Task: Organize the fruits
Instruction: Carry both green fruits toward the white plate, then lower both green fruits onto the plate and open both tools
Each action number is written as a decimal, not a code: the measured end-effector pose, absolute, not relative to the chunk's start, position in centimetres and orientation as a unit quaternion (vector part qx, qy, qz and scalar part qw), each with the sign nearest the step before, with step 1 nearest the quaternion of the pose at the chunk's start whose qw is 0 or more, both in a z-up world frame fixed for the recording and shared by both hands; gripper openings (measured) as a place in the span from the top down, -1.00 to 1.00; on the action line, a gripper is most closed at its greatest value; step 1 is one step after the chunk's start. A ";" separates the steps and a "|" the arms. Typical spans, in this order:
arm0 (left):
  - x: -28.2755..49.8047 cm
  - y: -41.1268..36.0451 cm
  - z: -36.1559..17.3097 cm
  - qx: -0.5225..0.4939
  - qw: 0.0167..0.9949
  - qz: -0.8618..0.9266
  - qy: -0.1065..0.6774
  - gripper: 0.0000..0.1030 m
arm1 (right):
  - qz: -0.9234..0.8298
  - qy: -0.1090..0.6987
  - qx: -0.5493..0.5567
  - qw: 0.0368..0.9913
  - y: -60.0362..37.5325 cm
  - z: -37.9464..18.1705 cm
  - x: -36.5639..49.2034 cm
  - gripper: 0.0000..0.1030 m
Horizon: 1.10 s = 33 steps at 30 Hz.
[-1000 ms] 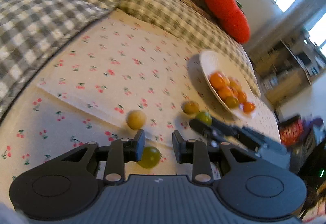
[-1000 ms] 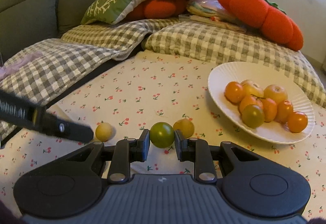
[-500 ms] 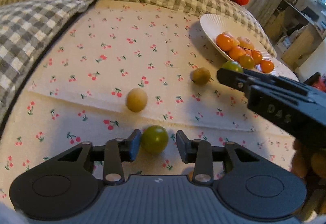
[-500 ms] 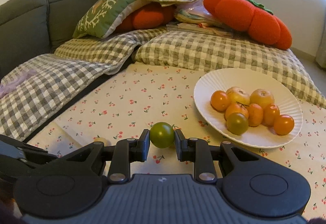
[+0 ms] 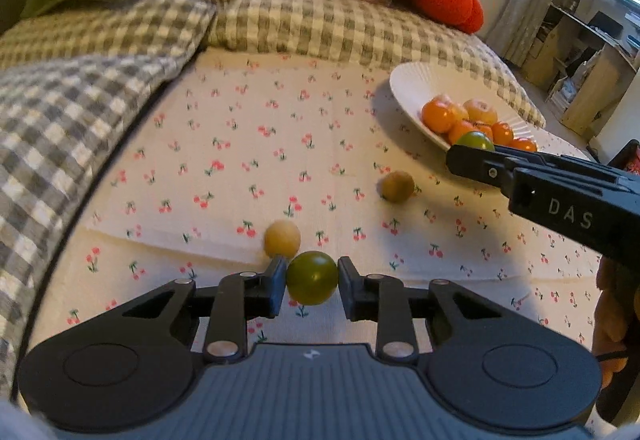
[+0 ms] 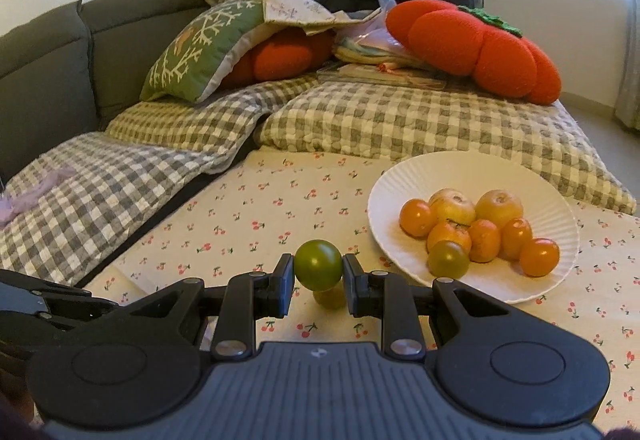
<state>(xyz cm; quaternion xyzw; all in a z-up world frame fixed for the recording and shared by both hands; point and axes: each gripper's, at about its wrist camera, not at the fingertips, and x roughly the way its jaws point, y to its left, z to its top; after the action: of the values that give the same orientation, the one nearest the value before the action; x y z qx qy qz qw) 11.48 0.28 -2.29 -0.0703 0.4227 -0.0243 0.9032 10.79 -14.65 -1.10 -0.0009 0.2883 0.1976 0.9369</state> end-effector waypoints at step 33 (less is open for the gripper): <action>18.0 -4.6 1.8 -0.036 0.936 -0.071 0.342 0.68 | 0.106 0.270 0.086 0.953 -24.2 0.8 14.0 0.55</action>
<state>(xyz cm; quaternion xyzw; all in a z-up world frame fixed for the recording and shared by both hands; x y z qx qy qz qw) 18.02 -4.63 1.78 -0.0363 0.3423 -0.0705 0.9362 14.04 -24.24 0.80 0.0858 0.2701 0.1065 0.9531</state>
